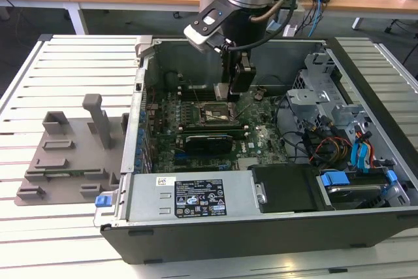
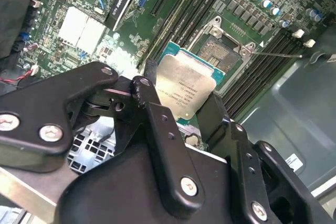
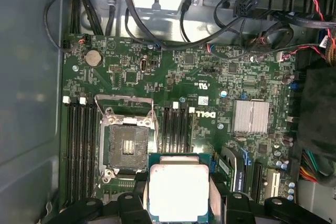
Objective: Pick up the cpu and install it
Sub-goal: 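Place the cpu into insertion slot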
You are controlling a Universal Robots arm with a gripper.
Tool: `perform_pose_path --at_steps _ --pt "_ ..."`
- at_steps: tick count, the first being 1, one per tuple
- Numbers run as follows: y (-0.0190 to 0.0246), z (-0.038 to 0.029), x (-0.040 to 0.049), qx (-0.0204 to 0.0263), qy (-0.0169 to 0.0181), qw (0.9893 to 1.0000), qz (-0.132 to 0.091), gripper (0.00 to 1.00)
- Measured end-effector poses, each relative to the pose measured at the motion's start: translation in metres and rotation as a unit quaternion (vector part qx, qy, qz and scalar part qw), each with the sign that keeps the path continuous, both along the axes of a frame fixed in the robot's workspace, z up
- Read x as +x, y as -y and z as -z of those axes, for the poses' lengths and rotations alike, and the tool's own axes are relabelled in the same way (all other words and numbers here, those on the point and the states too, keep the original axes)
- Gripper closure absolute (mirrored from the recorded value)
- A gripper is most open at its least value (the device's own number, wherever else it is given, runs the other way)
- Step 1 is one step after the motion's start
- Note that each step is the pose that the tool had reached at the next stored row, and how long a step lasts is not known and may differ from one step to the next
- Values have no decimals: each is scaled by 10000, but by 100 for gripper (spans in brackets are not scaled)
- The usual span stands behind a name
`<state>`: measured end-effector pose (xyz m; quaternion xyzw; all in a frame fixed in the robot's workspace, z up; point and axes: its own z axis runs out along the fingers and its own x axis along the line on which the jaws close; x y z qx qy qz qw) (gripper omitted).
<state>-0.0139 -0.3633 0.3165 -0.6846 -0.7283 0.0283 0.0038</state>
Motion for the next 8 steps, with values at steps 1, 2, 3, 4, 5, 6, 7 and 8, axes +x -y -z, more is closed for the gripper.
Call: perform_pose_path --at_steps 1,2,3,4,5,6,7,8 --pt "0 8 0 0 0 10000 0 45" --pt "0 29 0 0 0 10000 0 45" --pt "0 40 0 0 0 10000 0 45" --pt "0 47 0 0 0 10000 0 45" --pt "0 52 0 -1 0 10000 0 45" --pt "0 56 0 -1 0 10000 0 45" --pt "-1 66 0 -1 0 10000 0 45" --pt "-10 76 0 -1 0 10000 1 45"
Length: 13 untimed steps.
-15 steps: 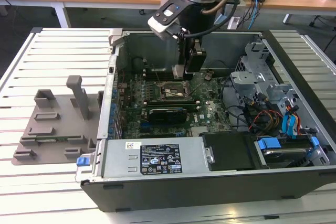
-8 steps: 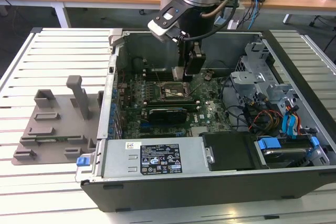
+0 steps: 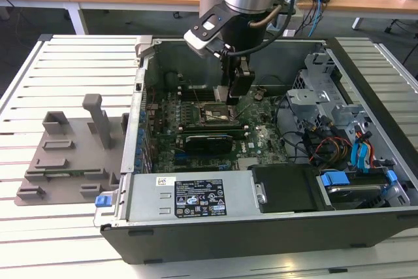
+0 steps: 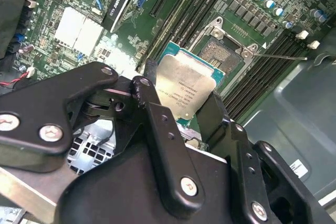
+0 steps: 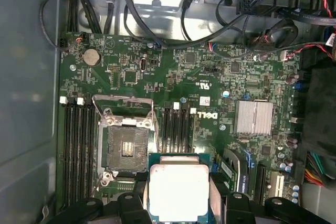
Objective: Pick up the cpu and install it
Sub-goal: 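Place the cpu into insertion slot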
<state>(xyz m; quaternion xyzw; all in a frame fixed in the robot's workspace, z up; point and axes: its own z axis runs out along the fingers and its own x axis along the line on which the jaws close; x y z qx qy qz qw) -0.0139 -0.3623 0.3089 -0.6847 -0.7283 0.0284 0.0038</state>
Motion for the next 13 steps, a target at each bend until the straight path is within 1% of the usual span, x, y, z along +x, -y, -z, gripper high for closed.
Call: perform_pose_path --at_steps 2,3,5,7,9,13 --pt "-32 9 0 0 0 10000 0 45" --pt "-60 14 0 0 0 10000 -1 45" --pt "-104 25 0 0 0 10000 0 45" --pt "-120 32 0 0 0 10000 0 45" --pt "-148 48 0 0 0 10000 -1 45" --pt "-174 72 0 0 0 10000 -1 45"
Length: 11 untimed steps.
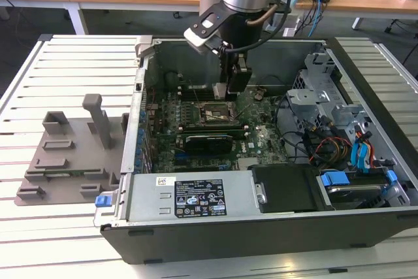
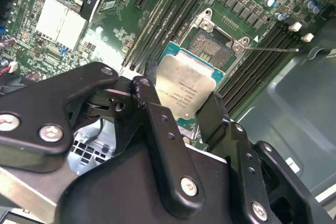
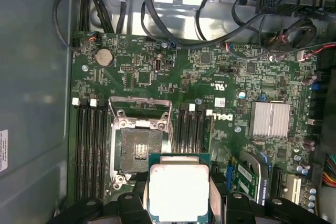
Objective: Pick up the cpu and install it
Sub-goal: 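Place the cpu into insertion slot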
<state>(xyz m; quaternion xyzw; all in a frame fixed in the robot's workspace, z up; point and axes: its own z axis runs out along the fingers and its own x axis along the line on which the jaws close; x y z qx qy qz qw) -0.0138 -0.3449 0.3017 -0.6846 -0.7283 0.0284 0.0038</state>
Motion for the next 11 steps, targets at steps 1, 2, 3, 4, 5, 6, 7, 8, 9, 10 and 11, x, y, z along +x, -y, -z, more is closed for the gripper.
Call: perform_pose_path --at_steps 1,2,3,4,5,6,7,8,9,10,11 --pt "-9 12 0 -1 0 10000 0 45" --pt "-14 18 0 -1 0 10000 0 45" --pt "-18 22 0 -1 0 10000 0 45" --pt "-29 32 0 -1 0 10000 0 45" --pt "-50 41 0 0 0 10000 0 45" --pt "-71 52 0 0 0 10000 0 45" --pt "-90 61 0 0 0 10000 0 45" --pt "-106 72 0 0 0 10000 0 45" --pt "-114 77 0 -1 0 10000 0 45" --pt "-122 85 0 0 0 10000 0 45" --pt "-128 94 0 0 0 10000 0 45"
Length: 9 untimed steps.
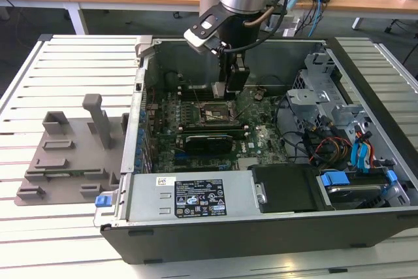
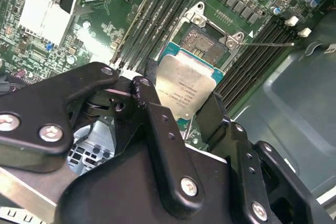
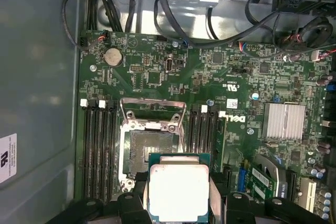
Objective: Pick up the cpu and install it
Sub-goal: 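Place the cpu into insertion slot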
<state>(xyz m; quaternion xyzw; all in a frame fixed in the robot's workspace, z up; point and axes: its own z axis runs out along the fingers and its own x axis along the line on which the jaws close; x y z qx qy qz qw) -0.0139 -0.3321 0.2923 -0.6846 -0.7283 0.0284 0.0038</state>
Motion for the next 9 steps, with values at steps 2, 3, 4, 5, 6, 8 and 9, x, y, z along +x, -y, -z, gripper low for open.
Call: perform_pose_path --at_steps 2,3,4,5,6,8,9 --pt "-8 26 0 -1 0 10000 0 45" --pt "-10 37 0 0 0 10000 0 45" --pt "-11 52 0 0 0 10000 0 45" --pt "-12 61 0 -1 0 10000 0 45" --pt "-13 70 0 -1 0 10000 0 45" --pt "-17 92 0 0 0 10000 0 45" --pt "-19 103 0 0 0 10000 0 45"
